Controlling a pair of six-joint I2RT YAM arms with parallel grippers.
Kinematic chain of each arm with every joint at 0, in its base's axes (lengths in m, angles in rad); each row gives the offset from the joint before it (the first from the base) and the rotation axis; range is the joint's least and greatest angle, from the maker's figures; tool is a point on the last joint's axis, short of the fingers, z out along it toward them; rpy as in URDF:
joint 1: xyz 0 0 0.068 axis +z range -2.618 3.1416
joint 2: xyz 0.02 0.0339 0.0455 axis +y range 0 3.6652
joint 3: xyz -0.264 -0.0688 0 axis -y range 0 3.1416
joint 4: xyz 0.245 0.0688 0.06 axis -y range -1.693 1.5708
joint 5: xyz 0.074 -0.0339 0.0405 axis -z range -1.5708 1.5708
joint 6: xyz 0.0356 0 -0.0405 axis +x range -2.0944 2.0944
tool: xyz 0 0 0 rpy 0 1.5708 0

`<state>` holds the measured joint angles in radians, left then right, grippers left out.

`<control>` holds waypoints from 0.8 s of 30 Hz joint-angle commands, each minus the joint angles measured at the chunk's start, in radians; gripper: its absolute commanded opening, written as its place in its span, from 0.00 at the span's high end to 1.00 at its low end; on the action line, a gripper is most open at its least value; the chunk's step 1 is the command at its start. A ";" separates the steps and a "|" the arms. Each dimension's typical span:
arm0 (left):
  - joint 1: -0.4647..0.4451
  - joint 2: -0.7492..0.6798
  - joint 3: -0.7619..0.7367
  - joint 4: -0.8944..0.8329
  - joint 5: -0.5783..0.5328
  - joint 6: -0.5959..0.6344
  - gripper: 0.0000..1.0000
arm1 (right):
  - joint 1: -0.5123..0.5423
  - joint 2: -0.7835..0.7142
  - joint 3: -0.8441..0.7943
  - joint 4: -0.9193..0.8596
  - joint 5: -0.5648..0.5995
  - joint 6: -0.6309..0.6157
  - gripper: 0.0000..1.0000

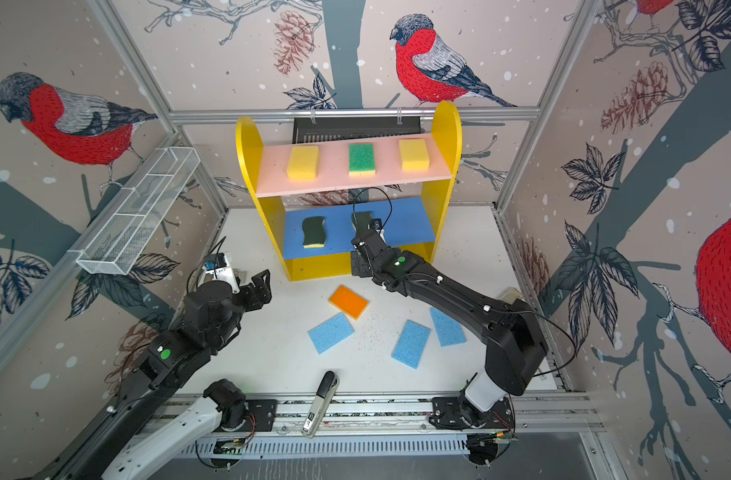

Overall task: Place and organize the cleaning sponges onto the shelf
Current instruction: 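Withdraw the right gripper and move it over the orange sponge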

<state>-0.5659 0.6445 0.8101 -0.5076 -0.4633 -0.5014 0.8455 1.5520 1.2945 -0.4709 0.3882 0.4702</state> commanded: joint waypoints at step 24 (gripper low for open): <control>0.000 -0.006 -0.030 0.000 0.081 -0.117 0.18 | 0.060 -0.235 -0.367 0.294 -0.157 -0.182 0.02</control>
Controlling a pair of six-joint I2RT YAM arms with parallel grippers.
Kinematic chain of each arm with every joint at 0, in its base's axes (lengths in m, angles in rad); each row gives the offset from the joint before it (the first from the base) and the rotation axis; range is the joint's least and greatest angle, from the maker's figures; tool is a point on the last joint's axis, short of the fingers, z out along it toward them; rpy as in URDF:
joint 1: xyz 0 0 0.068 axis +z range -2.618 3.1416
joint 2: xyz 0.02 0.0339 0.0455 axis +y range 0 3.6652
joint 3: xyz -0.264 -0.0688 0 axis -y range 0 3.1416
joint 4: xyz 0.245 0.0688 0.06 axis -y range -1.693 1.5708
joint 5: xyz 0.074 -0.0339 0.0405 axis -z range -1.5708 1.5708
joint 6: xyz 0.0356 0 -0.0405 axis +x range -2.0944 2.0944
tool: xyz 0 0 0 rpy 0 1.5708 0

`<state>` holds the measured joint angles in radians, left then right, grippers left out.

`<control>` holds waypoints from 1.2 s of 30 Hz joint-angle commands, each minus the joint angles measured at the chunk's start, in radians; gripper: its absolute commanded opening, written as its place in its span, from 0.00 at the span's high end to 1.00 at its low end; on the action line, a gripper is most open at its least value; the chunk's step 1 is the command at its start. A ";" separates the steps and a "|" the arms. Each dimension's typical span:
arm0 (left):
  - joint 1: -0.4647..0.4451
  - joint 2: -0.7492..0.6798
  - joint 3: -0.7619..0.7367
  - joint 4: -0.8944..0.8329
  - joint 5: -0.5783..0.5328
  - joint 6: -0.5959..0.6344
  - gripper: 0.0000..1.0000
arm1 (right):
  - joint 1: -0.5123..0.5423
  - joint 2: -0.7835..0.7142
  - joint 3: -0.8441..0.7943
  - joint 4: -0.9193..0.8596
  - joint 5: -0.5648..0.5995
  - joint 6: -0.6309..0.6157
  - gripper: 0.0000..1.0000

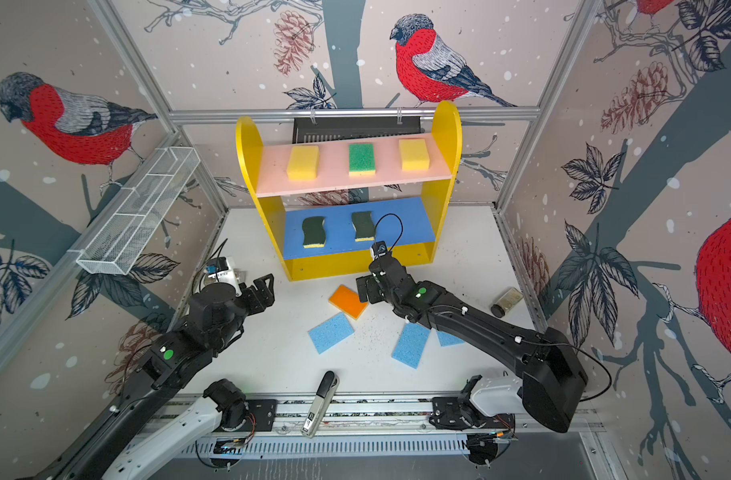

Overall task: Place and organize the cleaning sponges onto the shelf
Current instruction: 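Withdraw the right gripper and move it over the orange sponge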

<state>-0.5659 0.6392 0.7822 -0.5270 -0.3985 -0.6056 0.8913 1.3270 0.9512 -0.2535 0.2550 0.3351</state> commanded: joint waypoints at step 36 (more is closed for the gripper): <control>0.000 -0.055 -0.035 -0.002 0.028 -0.042 0.18 | 0.052 0.237 -0.148 0.253 -0.145 -0.223 0.01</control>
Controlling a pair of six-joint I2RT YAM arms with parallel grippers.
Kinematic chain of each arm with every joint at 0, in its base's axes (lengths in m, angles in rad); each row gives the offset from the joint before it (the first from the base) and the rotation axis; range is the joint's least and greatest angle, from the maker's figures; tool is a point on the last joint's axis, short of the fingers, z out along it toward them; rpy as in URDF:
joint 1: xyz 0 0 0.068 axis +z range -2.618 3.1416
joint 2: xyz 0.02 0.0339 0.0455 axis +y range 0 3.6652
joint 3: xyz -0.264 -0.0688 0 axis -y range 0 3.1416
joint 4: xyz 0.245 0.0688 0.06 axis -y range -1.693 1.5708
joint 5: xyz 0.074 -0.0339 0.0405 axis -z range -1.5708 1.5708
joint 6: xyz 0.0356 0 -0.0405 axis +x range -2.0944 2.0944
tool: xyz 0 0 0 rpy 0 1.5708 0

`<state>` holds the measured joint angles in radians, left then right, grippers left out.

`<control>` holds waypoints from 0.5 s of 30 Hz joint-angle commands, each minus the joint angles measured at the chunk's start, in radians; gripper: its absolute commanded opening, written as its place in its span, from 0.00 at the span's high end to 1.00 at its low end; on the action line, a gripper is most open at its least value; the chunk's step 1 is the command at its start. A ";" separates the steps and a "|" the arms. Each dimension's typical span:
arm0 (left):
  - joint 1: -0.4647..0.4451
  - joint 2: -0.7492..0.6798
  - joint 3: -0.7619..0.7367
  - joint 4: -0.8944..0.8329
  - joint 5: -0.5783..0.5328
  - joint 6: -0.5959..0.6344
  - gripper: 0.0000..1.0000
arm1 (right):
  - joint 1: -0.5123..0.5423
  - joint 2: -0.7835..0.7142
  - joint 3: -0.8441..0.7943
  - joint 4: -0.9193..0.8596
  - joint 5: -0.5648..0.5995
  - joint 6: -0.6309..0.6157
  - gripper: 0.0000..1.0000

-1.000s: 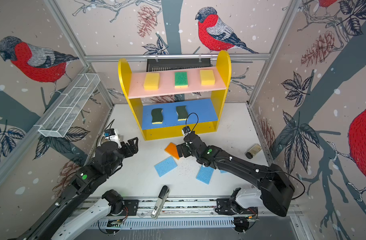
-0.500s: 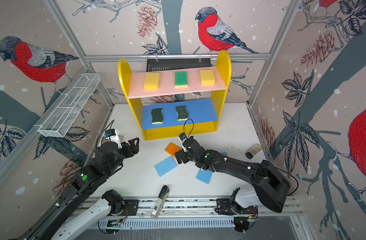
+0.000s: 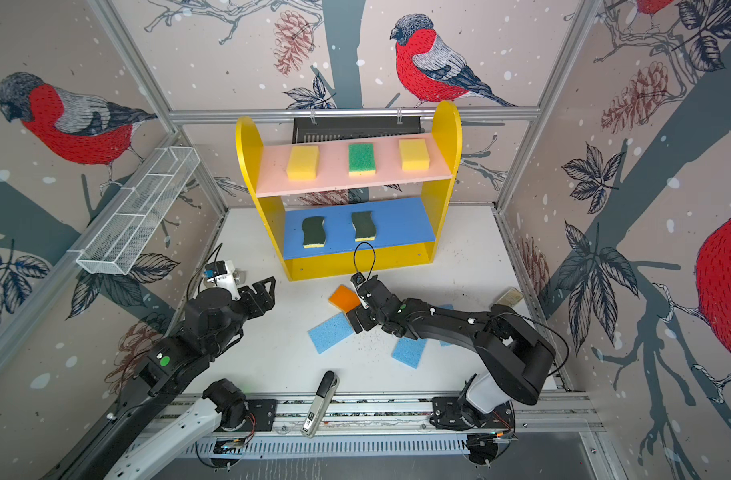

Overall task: Place and organize the cleaning sponges onto the shelf
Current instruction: 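Withdraw the right gripper and move it over the orange sponge, then lower the right gripper, close it on the orange sponge and lift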

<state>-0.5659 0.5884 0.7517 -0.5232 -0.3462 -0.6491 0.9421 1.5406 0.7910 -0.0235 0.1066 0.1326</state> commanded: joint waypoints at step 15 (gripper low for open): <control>0.001 0.007 -0.017 0.000 -0.030 0.003 0.18 | -0.004 0.147 0.057 0.048 0.007 -0.058 0.00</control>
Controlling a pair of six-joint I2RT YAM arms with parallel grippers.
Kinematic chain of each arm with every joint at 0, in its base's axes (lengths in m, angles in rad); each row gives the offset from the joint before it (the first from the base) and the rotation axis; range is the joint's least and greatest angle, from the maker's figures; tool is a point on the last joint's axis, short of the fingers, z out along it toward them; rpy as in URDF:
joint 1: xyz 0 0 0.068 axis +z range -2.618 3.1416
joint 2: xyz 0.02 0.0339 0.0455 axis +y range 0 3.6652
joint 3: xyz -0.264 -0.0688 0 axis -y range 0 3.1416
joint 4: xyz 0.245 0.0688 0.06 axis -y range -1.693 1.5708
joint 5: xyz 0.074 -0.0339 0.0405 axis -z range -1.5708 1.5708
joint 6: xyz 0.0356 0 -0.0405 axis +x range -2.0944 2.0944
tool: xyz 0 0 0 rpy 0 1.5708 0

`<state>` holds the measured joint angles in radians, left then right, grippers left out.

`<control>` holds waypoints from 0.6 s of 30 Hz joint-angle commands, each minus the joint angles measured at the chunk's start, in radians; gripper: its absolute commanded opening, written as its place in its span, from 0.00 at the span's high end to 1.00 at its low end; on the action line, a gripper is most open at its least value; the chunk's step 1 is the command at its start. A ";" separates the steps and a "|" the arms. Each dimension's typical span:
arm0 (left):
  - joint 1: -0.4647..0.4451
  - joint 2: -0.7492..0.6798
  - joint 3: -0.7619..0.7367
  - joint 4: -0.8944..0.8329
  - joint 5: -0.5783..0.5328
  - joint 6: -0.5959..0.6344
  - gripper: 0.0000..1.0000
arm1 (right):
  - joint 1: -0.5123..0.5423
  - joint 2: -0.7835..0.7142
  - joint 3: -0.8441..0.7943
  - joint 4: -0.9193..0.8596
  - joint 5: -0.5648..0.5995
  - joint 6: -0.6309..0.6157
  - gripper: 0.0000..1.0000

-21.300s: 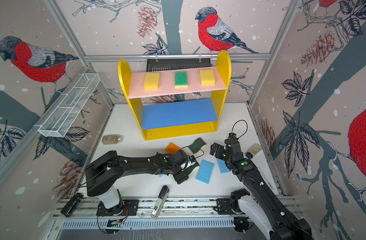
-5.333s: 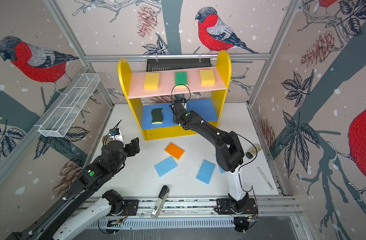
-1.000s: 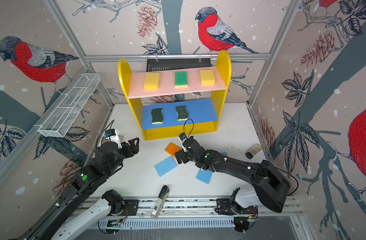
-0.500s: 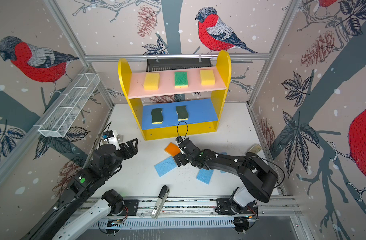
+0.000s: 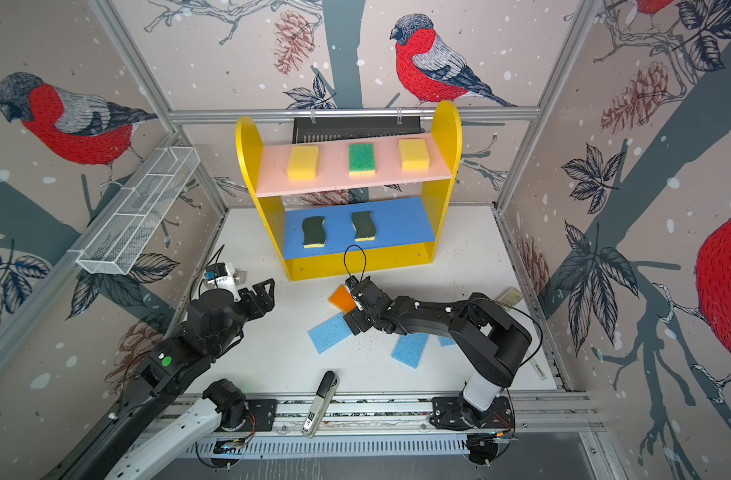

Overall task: Place and organize the cleaning sponges onto the shelf
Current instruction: 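Lower the right gripper, close it on the orange sponge and lift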

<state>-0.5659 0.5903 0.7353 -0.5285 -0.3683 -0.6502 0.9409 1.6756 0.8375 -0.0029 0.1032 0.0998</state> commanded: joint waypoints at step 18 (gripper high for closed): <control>0.000 0.032 -0.018 0.044 -0.008 0.007 0.18 | -0.041 0.081 0.062 0.030 -0.011 -0.073 0.00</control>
<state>-0.5659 0.6205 0.7193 -0.5159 -0.3683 -0.6495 0.9020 1.7485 0.8902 0.0002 0.1020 0.0513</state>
